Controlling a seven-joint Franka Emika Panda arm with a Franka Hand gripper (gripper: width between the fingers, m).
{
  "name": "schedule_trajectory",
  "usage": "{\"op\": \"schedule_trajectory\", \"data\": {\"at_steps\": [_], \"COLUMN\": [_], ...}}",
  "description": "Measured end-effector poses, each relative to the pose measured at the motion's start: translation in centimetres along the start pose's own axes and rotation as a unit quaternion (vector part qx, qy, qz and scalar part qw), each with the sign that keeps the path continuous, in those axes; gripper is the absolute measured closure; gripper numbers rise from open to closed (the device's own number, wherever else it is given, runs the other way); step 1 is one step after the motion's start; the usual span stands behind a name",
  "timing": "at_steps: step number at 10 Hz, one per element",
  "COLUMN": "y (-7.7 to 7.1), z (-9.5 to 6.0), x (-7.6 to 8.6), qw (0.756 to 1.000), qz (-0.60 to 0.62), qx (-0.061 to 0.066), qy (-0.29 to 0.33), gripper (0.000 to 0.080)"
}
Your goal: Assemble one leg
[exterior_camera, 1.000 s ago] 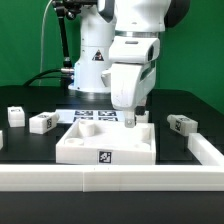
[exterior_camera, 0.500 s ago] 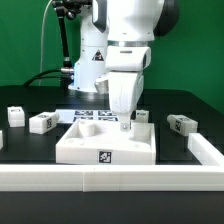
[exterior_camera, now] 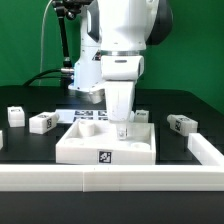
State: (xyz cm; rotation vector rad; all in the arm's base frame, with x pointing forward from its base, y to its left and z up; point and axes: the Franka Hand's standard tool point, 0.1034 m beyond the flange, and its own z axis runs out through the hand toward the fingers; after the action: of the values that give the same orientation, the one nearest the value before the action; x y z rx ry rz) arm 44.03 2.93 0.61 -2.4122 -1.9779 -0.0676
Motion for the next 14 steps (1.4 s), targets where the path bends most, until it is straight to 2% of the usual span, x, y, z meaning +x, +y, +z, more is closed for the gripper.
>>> {"op": "schedule_trajectory", "data": {"at_steps": [2,3,5,10,11,12,14], "y": [0.0,0.0,0.0,0.0,0.5,0.9,0.9], "z": [0.0,0.0,0.0,0.0,0.0,0.1,0.1], "x": [0.0,0.0,0.0,0.1,0.7,1.6,1.9], "qw": [1.0,1.0,1.0,1.0,0.998,0.997,0.996], "qz": [0.0,0.0,0.0,-0.009,-0.062,-0.083,-0.088], "qx": [0.0,0.0,0.001,0.002,0.004,0.001,0.001], "qy": [0.0,0.0,0.0,-0.001,-0.006,-0.006,-0.007], "gripper": [0.0545,0.0719,0.0742,0.0742,0.0741,0.0741,0.0741]}}
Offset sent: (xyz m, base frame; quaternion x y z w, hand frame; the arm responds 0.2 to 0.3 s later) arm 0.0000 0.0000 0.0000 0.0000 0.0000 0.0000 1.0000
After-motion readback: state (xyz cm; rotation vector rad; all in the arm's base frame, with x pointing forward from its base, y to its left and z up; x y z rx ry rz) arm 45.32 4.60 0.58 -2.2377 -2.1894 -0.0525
